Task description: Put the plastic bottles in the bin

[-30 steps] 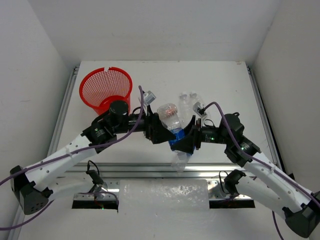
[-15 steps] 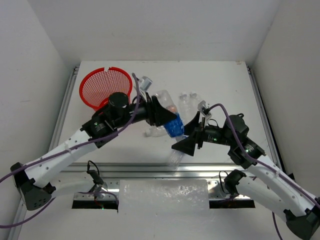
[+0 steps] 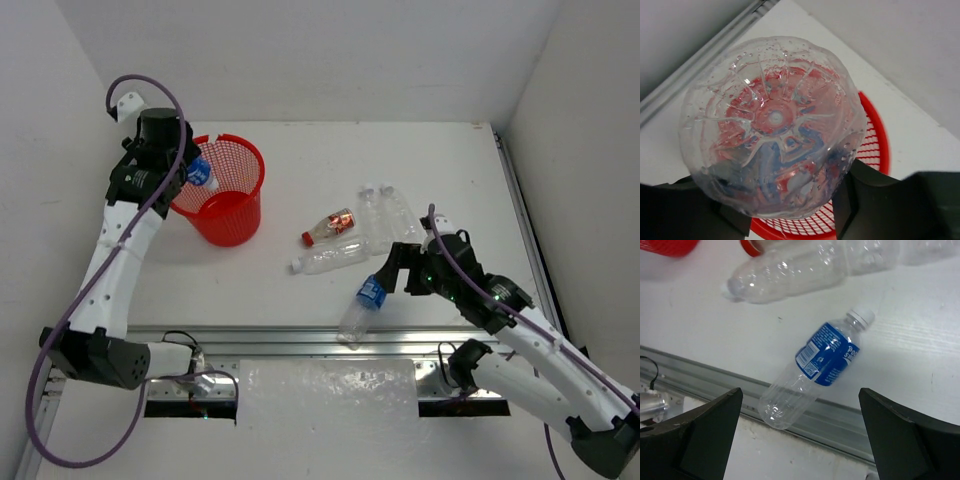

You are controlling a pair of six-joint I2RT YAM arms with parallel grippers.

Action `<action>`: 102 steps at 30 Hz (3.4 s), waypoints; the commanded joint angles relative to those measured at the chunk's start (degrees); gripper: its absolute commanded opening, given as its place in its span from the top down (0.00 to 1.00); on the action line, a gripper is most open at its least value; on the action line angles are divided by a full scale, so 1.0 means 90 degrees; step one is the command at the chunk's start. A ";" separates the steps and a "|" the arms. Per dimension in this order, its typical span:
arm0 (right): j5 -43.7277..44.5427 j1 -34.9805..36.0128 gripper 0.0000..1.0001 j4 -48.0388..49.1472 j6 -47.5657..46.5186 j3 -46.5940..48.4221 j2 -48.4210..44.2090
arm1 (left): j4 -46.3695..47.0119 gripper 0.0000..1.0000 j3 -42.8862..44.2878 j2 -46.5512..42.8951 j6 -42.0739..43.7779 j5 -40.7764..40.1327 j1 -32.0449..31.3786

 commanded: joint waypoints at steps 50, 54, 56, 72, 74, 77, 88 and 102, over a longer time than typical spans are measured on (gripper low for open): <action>-0.0025 0.3341 0.88 0.4499 -0.1727 -0.1580 -0.0944 | 0.5701 0.03 -0.4538 -0.1604 -0.0555 0.7334 -0.4512; 0.0218 0.3341 0.85 0.4861 -0.1718 -0.1521 -0.0806 | 0.5050 0.88 -0.4353 -0.1536 -0.0321 0.7081 -0.4591; 0.0617 0.3341 0.82 0.4900 -0.1679 -0.1530 -0.0836 | 0.4804 0.98 -0.4187 -0.1535 -0.0233 0.6924 -0.4581; 0.4751 0.3341 0.01 -0.0890 0.1251 -0.0251 -0.1109 | -0.1106 1.00 0.1045 0.0026 0.0129 0.0136 -0.1058; 0.4741 0.3331 0.01 -0.1037 0.1251 -0.0242 -0.1168 | -0.1028 1.00 0.1194 0.0280 0.0207 -0.0029 -0.0627; 0.4673 0.3321 0.01 -0.1367 0.1271 -0.0018 -0.0877 | -0.1154 1.00 0.1565 0.0835 0.0353 0.0087 -0.0101; 0.2155 0.1116 0.01 -0.0630 0.0403 0.0383 0.1155 | -0.1740 0.00 0.2044 0.1610 0.0520 0.0137 0.0243; 0.2135 -0.0348 0.01 0.0037 -0.0602 0.2842 0.4445 | -0.0999 0.00 -0.0383 -0.1162 0.1105 0.0927 0.0224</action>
